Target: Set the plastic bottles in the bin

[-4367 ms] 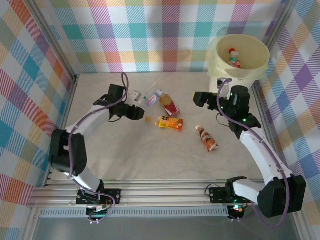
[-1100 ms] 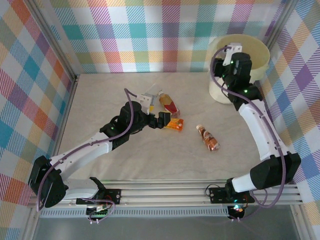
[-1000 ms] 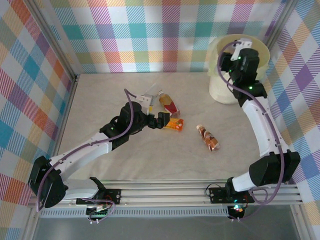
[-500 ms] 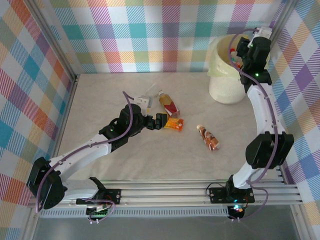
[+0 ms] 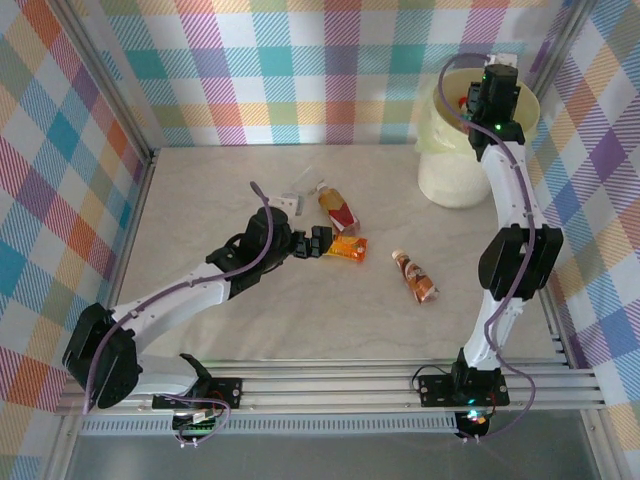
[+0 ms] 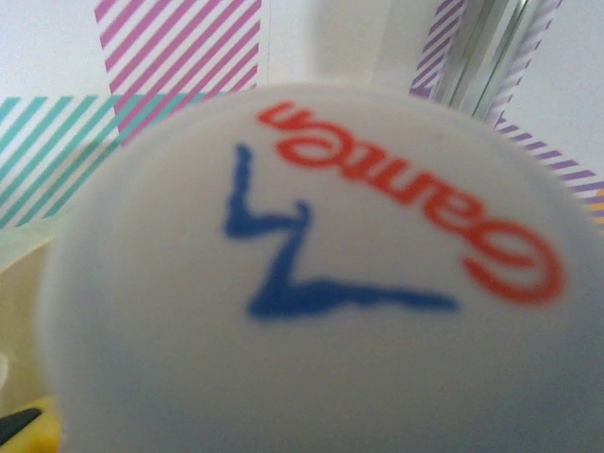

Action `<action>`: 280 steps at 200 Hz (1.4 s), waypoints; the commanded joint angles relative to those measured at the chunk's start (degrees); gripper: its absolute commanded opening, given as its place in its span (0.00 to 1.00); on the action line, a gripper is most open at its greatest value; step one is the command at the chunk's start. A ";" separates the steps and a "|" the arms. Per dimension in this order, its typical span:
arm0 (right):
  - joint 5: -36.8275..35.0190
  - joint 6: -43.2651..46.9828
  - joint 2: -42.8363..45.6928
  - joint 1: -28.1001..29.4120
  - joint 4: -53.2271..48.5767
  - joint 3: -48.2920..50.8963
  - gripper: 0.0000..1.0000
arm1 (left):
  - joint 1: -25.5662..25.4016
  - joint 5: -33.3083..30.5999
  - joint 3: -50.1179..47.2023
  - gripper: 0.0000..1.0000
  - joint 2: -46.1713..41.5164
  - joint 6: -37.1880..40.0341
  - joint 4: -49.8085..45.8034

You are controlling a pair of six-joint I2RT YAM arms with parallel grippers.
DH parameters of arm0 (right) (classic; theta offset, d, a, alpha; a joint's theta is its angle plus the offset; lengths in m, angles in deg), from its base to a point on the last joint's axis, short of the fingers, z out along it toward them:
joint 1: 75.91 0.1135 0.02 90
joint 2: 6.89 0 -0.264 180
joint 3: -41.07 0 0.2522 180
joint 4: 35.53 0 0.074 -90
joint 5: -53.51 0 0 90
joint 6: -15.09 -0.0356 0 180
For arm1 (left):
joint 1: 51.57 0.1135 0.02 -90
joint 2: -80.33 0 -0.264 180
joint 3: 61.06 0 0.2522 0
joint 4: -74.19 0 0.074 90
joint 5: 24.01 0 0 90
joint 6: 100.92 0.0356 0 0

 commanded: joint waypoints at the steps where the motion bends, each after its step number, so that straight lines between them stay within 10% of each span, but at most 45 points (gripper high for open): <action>1: -0.90 1.29 -1.09 -0.16 -4.36 -4.29 0.65 | 0.77 -0.93 0.47 1.00 1.04 -1.63 -0.23; 46: 4.54 -1.48 0.41 -0.22 -4.79 -4.17 0.87 | 1.36 -1.42 2.28 1.00 3.70 -2.59 -2.35; 138: 12.46 -6.64 9.22 -0.12 -4.59 1.73 0.96 | 3.09 -4.49 2.01 1.00 4.87 -5.84 -3.93; 228: 48.70 -14.94 34.60 0.12 -0.17 41.55 1.00 | 4.93 -5.24 -0.36 1.00 2.81 -12.03 -1.62; 280: 56.64 -15.69 37.22 1.19 -2.38 57.43 1.00 | 5.18 -12.86 -5.58 1.00 -1.61 -21.10 -0.55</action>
